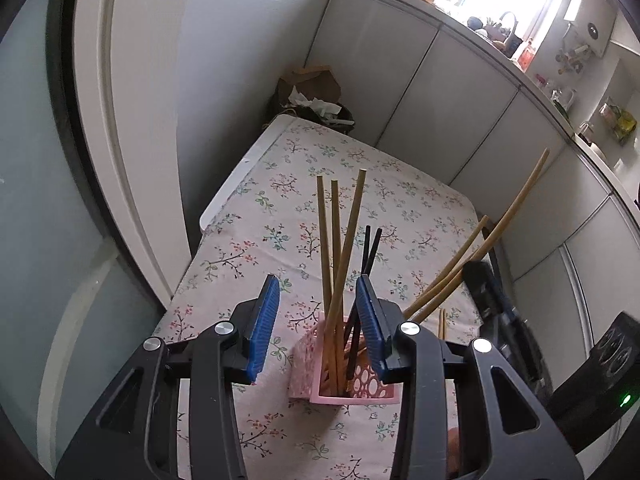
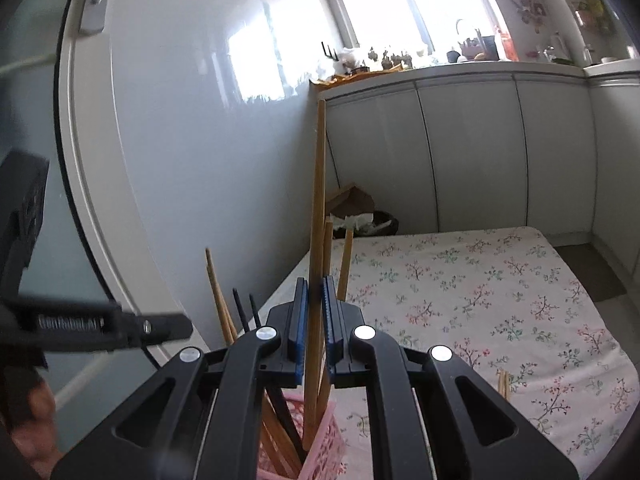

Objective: Organize utensils
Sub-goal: 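Move both tools back to the last two wooden chopsticks on the table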

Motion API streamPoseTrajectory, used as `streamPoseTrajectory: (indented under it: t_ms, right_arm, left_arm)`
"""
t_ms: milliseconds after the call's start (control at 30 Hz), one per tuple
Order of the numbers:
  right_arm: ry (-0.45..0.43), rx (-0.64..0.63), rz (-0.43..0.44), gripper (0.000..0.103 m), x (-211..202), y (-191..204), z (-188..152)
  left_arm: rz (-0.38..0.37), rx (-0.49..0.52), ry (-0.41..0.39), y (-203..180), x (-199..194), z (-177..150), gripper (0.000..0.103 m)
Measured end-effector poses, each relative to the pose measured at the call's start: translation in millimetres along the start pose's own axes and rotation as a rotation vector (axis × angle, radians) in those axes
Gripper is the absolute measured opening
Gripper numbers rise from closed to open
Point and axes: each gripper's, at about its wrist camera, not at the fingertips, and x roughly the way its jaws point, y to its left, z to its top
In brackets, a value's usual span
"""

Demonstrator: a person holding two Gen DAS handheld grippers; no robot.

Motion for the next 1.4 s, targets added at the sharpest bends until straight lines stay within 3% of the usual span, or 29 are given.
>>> streamPoseTrajectory:
  t_ms: [133, 167, 233, 533, 600, 667, 767, 867, 1000, 1167, 1400]
  right_arm:
    - [0.083, -0.032, 0.036, 0.012, -0.3, 1.9, -5.2]
    - [0.094, -0.039, 0.041, 0.024, -2.0, 2.1, -5.1]
    - [0.094, -0.044, 0.049, 0.034, -11.9, -0.5, 0.8]
    - [0.205, 0.014, 0.007, 0.039, -55.0, -57.2, 47.4]
    - [0.250, 0.013, -0.011, 0.046, -65.5, -71.0, 47.2]
    - [0.268, 0.046, -0.007, 0.047, -75.0, -87.7, 40.0]
    - [0.344, 0.192, -0.050, 0.047, -79.4, -125.9, 25.1]
    - [0.367, 0.220, -0.082, 0.047, -79.4, -142.5, 25.3]
    - [0.450, 0.278, -0.093, 0.047, -71.8, -159.5, 16.3]
    - [0.555, 0.259, -0.121, 0.047, -60.7, -164.4, 1.8]
    - [0.614, 0.360, -0.172, 0.047, -59.7, -192.7, -10.2]
  left_arm:
    - [-0.003, 0.007, 0.002, -3.4, -0.2, -0.4, 0.037]
    - [-0.004, 0.008, 0.000, -3.7, -1.0, -0.2, 0.037]
    - [-0.006, 0.010, -0.003, -4.8, -2.5, 0.1, 0.037]
    - [-0.021, 0.077, -0.014, -27.6, -9.4, -5.8, 0.037]
    - [-0.032, 0.115, -0.025, -39.1, -13.5, -8.6, 0.037]
    - [-0.036, 0.153, -0.027, -51.2, -15.5, -12.9, 0.037]
    - [-0.069, 0.199, -0.004, -70.4, -14.4, -21.9, 0.037]
    - [-0.096, 0.250, 0.020, -92.8, -12.0, -34.0, 0.038]
    - [-0.131, 0.333, 0.079, -126.2, 5.0, -54.8, 0.040]
    - [-0.141, 0.402, 0.205, -153.4, 47.2, -81.8, 0.040]
    - [-0.137, 0.382, 0.359, -168.8, 102.6, -101.6, 0.040]
